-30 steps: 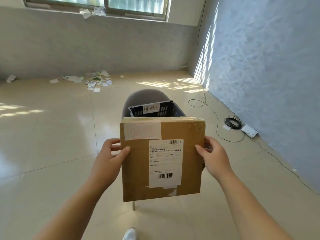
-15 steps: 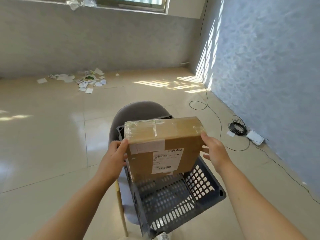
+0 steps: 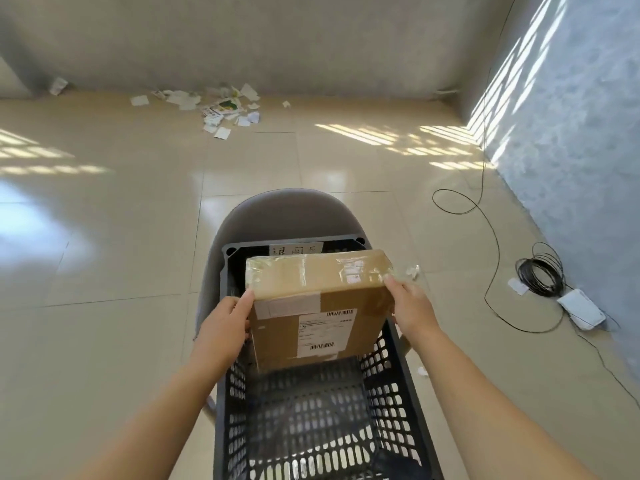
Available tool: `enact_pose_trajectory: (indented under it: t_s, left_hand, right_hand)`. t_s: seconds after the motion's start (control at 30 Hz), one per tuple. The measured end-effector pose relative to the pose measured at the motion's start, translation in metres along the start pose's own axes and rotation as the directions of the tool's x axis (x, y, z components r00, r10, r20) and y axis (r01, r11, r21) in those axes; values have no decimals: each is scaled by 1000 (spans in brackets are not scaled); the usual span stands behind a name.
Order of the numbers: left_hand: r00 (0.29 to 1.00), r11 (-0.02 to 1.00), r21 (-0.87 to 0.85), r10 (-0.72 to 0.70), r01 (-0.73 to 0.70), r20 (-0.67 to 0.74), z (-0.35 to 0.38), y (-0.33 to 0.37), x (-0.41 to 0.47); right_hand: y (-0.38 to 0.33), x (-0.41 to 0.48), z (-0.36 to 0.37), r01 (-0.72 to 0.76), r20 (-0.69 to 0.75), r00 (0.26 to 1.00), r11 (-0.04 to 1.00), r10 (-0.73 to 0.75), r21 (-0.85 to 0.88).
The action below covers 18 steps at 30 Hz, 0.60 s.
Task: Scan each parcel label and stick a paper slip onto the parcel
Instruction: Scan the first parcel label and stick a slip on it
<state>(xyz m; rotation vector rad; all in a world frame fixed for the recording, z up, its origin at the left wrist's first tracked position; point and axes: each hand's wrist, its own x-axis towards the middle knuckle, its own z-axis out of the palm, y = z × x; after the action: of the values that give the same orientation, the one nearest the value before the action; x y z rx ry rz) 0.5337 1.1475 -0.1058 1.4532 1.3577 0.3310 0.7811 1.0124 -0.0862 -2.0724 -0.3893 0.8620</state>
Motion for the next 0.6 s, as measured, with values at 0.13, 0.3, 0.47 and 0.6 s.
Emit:
enact_pose_trajectory:
  t_s: [0.13, 0.3, 0.47, 0.6]
  left_hand:
    - [996, 980, 190, -53, 64, -66, 13, -15, 27]
    - [991, 952, 290, -64, 95, -115, 21, -27, 68]
    - [993, 910, 409, -31, 74, -112, 30, -31, 103]
    - [992, 914, 398, -32, 79, -122, 38, -34, 120]
  right_hand:
    - [13, 38, 22, -51, 52, 997, 986, 60, -161]
    - [17, 82, 50, -50, 116, 987, 903, 109, -427]
    - [26, 117, 63, -12, 142, 984, 833, 108, -553]
    - [31, 131, 74, -23, 84, 994, 856, 77, -516]
